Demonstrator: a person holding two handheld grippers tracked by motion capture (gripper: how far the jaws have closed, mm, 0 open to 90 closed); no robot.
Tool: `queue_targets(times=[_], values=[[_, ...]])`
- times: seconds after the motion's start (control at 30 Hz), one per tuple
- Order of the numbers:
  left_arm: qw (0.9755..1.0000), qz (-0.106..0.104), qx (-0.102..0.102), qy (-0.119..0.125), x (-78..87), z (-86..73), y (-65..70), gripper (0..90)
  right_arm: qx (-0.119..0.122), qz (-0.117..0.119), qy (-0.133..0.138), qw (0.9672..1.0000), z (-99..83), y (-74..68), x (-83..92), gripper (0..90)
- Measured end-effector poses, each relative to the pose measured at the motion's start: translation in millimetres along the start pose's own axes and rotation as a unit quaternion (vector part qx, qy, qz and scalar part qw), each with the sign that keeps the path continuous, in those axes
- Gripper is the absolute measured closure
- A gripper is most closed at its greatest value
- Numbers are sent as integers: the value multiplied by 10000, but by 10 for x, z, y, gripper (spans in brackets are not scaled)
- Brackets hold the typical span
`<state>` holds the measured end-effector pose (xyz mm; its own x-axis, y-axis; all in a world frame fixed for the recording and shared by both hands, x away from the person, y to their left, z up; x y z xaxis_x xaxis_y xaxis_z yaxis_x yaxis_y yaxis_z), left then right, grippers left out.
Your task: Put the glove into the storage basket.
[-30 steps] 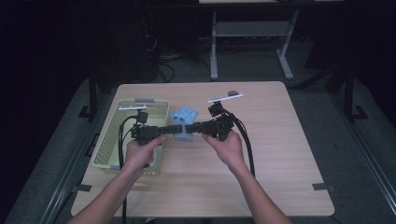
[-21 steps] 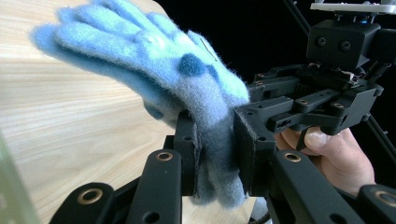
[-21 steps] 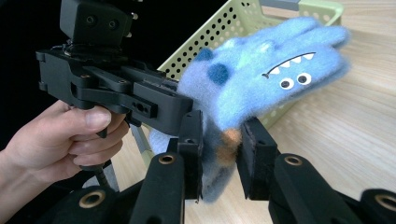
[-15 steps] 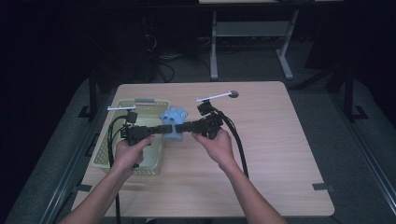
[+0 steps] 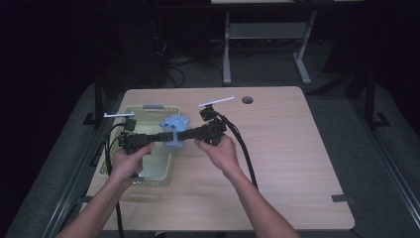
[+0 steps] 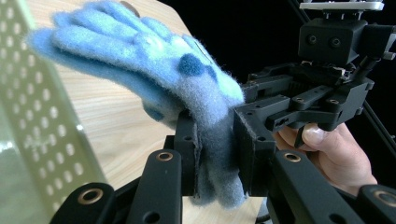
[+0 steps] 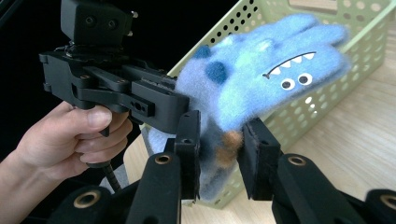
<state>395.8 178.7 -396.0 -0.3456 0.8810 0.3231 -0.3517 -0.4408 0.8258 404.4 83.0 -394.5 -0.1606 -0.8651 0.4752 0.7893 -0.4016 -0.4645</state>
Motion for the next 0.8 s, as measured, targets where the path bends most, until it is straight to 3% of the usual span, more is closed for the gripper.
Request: queue_targets(times=[0.8], values=[[9997, 221, 22, 64, 288, 35, -168, 721, 47, 83, -94, 9999, 97, -100, -333, 709]])
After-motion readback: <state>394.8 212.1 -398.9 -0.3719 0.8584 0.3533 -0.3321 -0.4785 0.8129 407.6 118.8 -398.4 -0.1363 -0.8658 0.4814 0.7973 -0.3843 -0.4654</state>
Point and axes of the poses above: each handheld gripper's, and its own axes: x roughly backward along the jaws, z roughly out of its top, y roughly to its right, the point moved 10 cm from there along -x, roughly forward along the jaws, and after that the axes turned 11 degrees about x, right-handed, at the moved point
